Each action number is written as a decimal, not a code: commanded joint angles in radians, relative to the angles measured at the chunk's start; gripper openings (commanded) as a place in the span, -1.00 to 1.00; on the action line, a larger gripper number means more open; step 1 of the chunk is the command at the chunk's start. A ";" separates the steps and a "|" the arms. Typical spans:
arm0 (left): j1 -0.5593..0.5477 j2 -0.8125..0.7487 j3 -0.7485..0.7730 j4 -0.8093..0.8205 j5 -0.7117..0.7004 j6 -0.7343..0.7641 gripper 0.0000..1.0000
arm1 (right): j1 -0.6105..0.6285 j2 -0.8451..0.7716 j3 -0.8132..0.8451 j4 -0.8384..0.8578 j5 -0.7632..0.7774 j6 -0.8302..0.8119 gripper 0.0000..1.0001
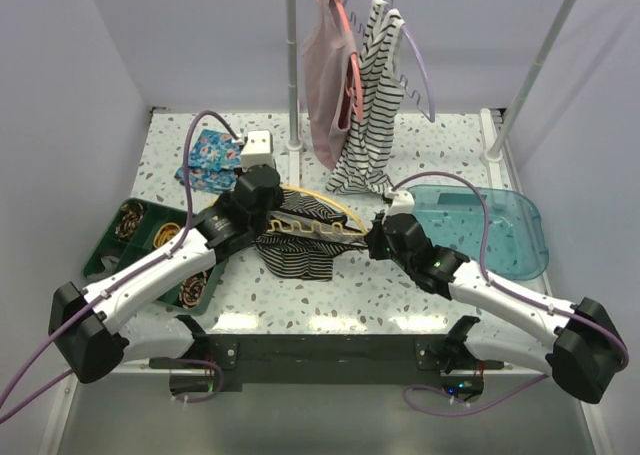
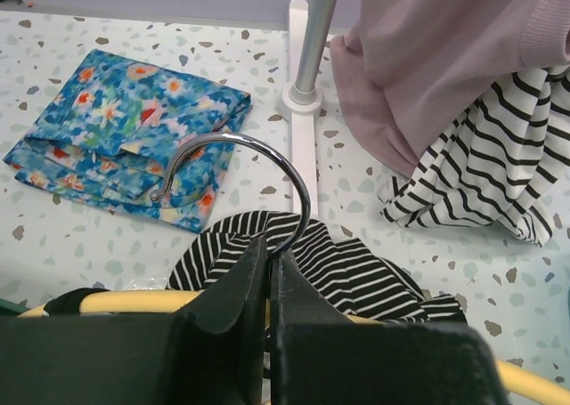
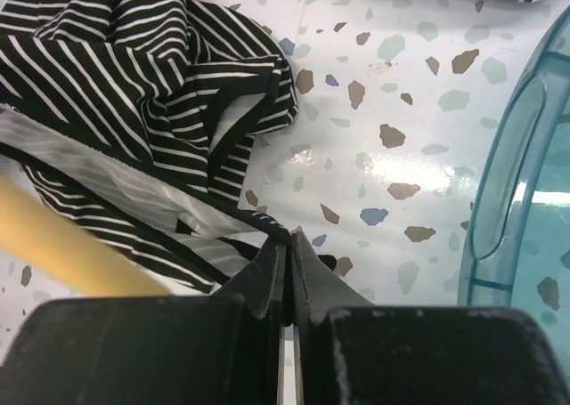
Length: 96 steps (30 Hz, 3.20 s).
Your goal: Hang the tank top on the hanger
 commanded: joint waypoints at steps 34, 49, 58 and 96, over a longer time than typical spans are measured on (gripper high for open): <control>0.001 -0.070 -0.046 0.363 -0.145 0.033 -1.00 | -0.034 0.009 0.059 -0.099 -0.148 0.003 -1.00; -0.001 -0.123 -0.178 0.598 -0.177 0.179 -1.00 | -0.075 -0.077 0.136 -0.237 -0.169 -0.003 -1.00; -0.024 -0.154 -0.218 0.621 -0.157 0.204 -1.00 | -0.187 -0.042 0.197 -0.263 -0.241 -0.043 -1.00; -0.074 -0.117 -0.266 0.759 -0.192 0.296 -1.00 | -0.219 0.061 0.477 -0.374 -0.310 -0.124 -1.00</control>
